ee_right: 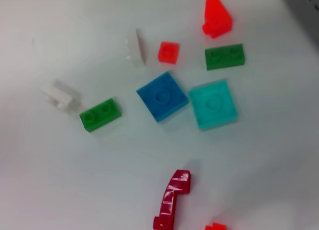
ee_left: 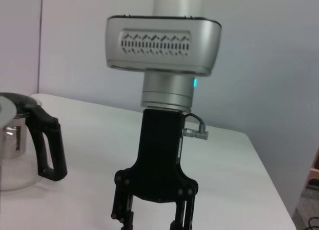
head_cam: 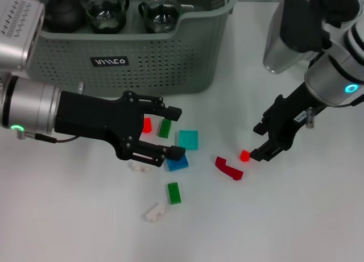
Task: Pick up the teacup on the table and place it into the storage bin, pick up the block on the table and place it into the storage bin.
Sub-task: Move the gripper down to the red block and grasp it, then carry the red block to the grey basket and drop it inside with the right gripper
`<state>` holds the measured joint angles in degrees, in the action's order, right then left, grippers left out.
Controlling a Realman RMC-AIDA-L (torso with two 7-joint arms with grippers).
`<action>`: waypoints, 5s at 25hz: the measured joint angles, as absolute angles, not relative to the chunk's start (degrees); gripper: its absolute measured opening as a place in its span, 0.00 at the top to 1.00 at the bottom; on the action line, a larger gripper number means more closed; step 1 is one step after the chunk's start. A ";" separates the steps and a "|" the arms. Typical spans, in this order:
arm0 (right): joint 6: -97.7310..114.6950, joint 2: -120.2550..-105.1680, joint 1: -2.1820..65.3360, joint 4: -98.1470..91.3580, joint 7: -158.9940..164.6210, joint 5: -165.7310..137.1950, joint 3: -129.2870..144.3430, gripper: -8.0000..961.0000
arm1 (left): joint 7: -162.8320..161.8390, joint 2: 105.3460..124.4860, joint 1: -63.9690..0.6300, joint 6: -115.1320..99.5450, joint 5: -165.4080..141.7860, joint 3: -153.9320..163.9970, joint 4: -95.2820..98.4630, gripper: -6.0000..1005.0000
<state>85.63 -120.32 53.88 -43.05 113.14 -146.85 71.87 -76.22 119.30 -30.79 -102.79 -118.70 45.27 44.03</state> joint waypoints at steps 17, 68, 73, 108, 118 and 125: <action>80.77 -120.76 53.69 -42.42 113.37 -143.78 80.04 0.32 | -77.24 117.55 -32.31 -102.59 -118.22 41.42 37.35 0.20; 76.07 -120.94 53.35 -42.97 117.85 -140.21 91.32 0.52 | -75.58 118.57 -32.64 -101.51 -118.12 40.69 37.34 0.20; 75.93 -120.94 53.59 -42.98 118.22 -140.10 91.66 0.55 | -75.58 118.57 -32.50 -101.06 -118.12 40.69 37.33 0.20; 87.23 -120.47 53.35 -60.30 121.66 -129.74 78.67 0.77 | -76.01 116.36 -24.64 -102.12 -118.56 34.32 41.07 0.21; 62.87 -120.67 61.40 -55.80 122.45 -124.62 79.23 0.75 | -75.74 116.76 -24.35 -102.29 -118.62 33.41 40.87 0.20; 45.23 -120.49 67.18 -43.60 121.70 -124.62 79.21 0.74 | -75.65 117.53 -24.75 -102.25 -118.48 33.67 40.73 0.21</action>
<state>45.23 -120.49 67.18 -43.60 121.70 -124.62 79.21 -75.65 117.53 -24.75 -102.25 -118.48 33.67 40.73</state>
